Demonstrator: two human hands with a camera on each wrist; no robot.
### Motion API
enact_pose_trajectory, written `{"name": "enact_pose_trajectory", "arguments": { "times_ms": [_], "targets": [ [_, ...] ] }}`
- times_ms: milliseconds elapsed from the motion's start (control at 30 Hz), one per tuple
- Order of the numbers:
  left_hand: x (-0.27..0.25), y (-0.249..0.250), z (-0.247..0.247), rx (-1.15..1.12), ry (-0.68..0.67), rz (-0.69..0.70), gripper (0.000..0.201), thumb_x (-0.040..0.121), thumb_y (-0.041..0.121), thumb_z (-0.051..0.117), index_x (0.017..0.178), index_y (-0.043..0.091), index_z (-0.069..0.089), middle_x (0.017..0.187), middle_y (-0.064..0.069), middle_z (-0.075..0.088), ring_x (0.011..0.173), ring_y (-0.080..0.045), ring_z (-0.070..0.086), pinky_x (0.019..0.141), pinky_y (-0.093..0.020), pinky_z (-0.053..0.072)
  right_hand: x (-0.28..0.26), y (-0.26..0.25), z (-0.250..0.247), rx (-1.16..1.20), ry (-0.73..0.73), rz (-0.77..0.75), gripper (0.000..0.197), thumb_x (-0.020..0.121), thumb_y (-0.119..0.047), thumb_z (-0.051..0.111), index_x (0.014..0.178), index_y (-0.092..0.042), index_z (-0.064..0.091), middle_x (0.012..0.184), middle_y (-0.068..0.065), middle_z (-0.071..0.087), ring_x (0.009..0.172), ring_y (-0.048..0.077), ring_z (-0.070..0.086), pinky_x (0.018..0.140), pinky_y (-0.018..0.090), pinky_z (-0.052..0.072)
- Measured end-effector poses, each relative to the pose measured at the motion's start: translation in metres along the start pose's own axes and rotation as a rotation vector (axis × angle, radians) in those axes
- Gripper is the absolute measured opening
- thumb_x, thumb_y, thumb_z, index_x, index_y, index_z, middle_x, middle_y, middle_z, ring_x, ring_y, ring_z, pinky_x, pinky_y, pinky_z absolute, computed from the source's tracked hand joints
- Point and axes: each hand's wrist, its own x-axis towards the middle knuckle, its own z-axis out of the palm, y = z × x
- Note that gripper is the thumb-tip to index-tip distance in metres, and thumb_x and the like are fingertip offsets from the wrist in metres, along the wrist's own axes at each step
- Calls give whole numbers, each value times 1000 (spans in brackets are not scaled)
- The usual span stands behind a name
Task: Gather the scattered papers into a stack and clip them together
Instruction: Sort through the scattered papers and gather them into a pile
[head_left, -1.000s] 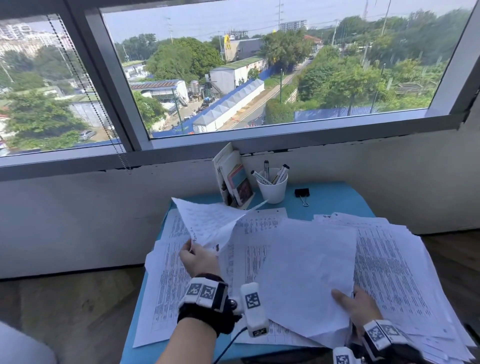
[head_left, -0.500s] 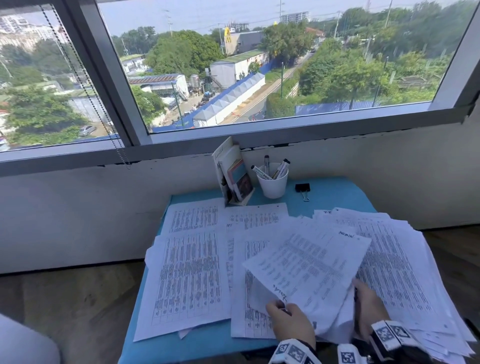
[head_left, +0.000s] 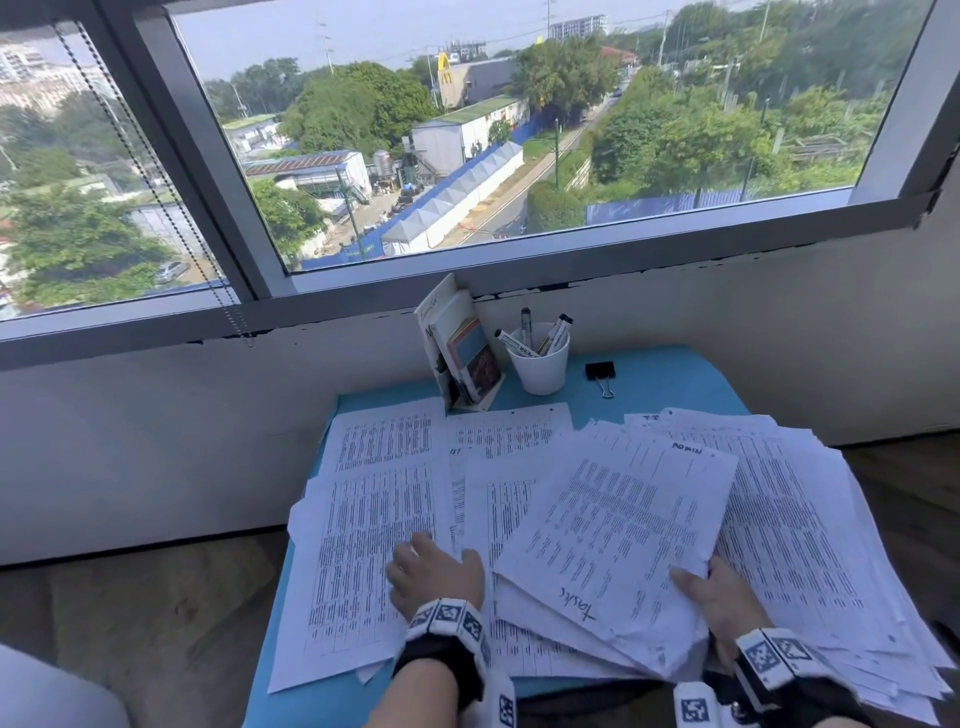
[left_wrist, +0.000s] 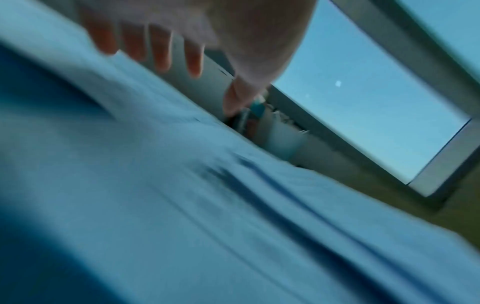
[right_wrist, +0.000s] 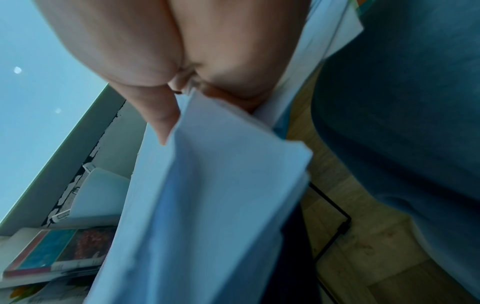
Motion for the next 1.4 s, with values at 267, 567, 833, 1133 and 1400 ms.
{"name": "enact_pose_trajectory", "arguments": {
  "times_ms": [267, 567, 833, 1133, 1400],
  "targets": [
    [28, -10, -16, 341, -173, 107, 52, 87, 38, 51, 131, 14, 36, 133, -8, 46, 119, -27, 48, 91, -38, 46, 0, -4, 2, 17, 13, 15, 13, 87, -9, 63, 99, -6, 62, 99, 14, 69, 91, 34, 67, 91, 53, 50],
    [-20, 55, -54, 36, 55, 435, 25, 94, 20, 39, 118, 14, 37, 89, -8, 59, 72, -25, 51, 65, -31, 42, 4, -2, 1, 15, 17, 51, 18, 84, -4, 62, 101, -10, 63, 98, 14, 71, 89, 37, 68, 88, 58, 50],
    [-116, 109, 28, 353, -521, 636, 59, 96, 19, 43, 147, 17, 15, 141, -22, 38, 118, -39, 50, 94, -46, 43, -10, -14, 8, 249, -30, 113, 33, 92, -25, 51, 114, -2, 59, 108, 22, 62, 104, 39, 59, 99, 54, 42],
    [-94, 62, 16, -75, -331, 729, 44, 97, 37, 30, 141, 33, 28, 112, -1, 64, 102, -22, 60, 86, -34, 44, -27, -40, 21, 25, -50, -54, 7, 82, -4, 67, 80, 3, 67, 74, 19, 72, 77, 38, 68, 84, 55, 52],
    [-32, -4, -3, 343, -173, 335, 69, 89, 57, 39, 145, 21, 21, 147, -5, 26, 133, -25, 29, 105, -38, 35, 2, -101, -106, -213, 152, -142, 35, 78, -10, 73, 111, -6, 60, 105, 11, 68, 94, 30, 64, 87, 43, 51]
  ]
}}
